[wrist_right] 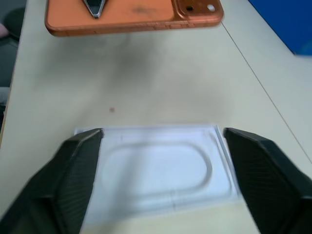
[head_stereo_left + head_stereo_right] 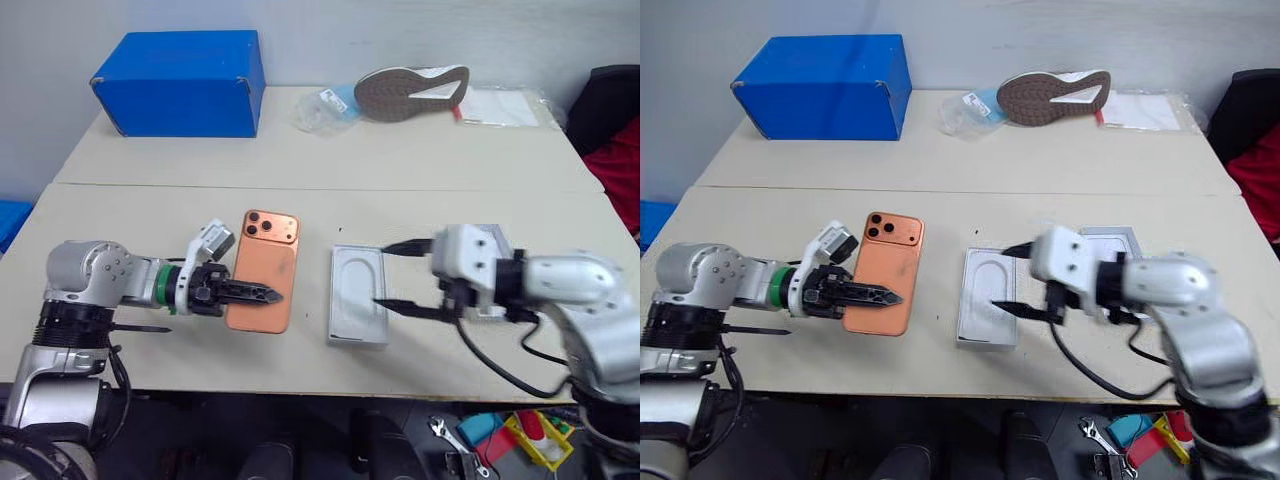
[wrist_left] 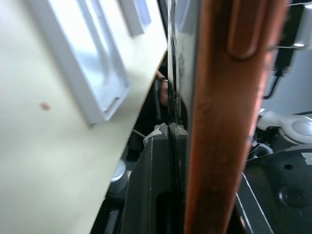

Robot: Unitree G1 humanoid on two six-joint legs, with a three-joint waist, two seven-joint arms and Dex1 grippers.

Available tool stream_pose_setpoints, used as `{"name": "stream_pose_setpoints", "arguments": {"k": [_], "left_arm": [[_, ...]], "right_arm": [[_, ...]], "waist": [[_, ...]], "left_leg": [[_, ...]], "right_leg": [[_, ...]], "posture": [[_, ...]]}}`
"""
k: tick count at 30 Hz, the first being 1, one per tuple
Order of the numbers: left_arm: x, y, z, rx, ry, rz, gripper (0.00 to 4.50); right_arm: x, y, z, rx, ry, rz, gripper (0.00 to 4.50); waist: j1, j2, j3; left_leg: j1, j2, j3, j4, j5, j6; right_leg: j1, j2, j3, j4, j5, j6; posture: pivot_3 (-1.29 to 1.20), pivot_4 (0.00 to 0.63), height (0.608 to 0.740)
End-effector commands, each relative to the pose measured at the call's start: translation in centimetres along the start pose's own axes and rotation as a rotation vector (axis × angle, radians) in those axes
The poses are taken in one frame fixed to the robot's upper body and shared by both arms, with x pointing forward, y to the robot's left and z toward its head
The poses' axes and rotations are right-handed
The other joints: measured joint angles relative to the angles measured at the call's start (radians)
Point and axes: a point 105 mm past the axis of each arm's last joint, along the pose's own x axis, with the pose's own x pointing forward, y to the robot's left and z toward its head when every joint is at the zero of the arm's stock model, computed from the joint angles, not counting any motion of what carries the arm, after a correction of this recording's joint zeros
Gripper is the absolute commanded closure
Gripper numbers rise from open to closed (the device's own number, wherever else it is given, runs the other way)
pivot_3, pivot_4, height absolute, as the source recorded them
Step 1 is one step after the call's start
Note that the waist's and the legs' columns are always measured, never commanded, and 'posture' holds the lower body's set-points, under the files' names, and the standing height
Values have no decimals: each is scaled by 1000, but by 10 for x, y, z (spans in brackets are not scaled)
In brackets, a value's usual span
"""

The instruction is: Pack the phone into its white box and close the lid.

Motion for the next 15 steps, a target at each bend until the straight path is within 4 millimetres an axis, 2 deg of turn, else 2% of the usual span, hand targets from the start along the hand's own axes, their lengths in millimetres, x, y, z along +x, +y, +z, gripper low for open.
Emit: {"name": "stream_pose_setpoints", "arguments": {"k": [1, 8, 11, 15], "left_arm": [[12, -7, 12, 24, -6, -30, 4399], [63, 15, 16, -38, 14, 24, 4399], [85, 27, 17, -75, -8, 67, 4399], [104, 25, 18, -72, -12, 60, 4399]], "right_arm": [[-16, 2, 9, -21, -1, -60, 0], [-41, 12, -4, 18, 71, -153, 0], [-43, 17, -4, 21, 76, -155, 0], [-41, 17, -4, 24, 74, -172, 0]], "waist": [[-3, -2, 2], [22, -4, 2], [27, -5, 3], [26, -7, 4]], "left_leg": [[1, 0, 1, 0, 0, 0], [4, 0, 3, 0, 1, 0], [4, -1, 2, 1, 1, 0], [4, -1, 3, 1, 1, 0]], "right_leg": [[0, 0, 1, 0, 0, 0], [1, 0, 3, 1, 0, 1], [2, 0, 3, 0, 1, 2], [2, 0, 3, 0, 1, 2]], "posture": [[0, 150, 740], [0, 150, 740], [0, 150, 740], [0, 150, 740]]}}
